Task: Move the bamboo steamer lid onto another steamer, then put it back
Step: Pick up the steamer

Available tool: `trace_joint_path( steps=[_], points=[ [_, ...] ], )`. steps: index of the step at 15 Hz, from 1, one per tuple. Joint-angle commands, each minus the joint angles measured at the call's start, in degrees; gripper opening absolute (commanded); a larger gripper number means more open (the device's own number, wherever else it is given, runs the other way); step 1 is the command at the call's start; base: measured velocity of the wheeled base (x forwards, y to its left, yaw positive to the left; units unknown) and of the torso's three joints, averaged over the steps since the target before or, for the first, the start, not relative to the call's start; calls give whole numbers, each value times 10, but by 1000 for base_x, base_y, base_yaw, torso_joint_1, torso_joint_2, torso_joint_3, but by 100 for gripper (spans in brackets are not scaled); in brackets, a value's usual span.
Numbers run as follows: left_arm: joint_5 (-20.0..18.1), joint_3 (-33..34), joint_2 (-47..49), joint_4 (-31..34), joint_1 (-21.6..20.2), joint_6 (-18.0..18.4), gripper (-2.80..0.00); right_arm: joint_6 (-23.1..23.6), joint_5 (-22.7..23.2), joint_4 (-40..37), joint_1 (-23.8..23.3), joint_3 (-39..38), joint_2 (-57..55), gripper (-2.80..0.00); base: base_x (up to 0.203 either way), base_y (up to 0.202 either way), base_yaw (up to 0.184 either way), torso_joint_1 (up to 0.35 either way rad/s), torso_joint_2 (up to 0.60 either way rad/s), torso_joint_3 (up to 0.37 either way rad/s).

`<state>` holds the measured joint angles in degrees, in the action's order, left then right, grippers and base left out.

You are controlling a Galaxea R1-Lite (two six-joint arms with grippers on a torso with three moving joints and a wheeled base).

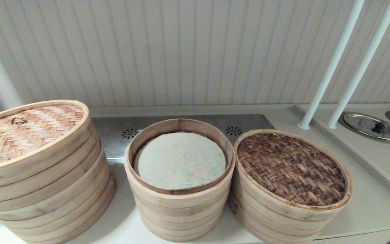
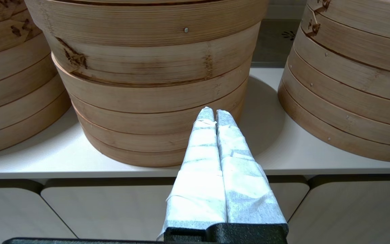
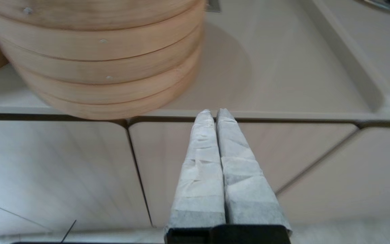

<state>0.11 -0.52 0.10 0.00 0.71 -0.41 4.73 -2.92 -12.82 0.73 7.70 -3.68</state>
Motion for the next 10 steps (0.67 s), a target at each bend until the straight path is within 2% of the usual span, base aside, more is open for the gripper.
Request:
trace_joint_path(
  steps=[1, 3, 5, 10],
  points=[
    [1, 0, 0, 0, 0, 0, -280, -13, 12, 17, 1, -23, 36, -280, 0, 0, 0, 0, 0, 0],
    [1, 0, 0, 0, 0, 0, -280, -25, 27, 30, 1, -43, 36, -280, 0, 0, 0, 0, 0, 0],
    [1, 0, 0, 0, 0, 0, -280, -27, 26, 78, 1, -57, 36, -280, 0, 0, 0, 0, 0, 0],
    [1, 0, 0, 0, 0, 0, -280, -31, 27, 87, 1, -62, 35, -280, 0, 0, 0, 0, 0, 0]
  ],
)
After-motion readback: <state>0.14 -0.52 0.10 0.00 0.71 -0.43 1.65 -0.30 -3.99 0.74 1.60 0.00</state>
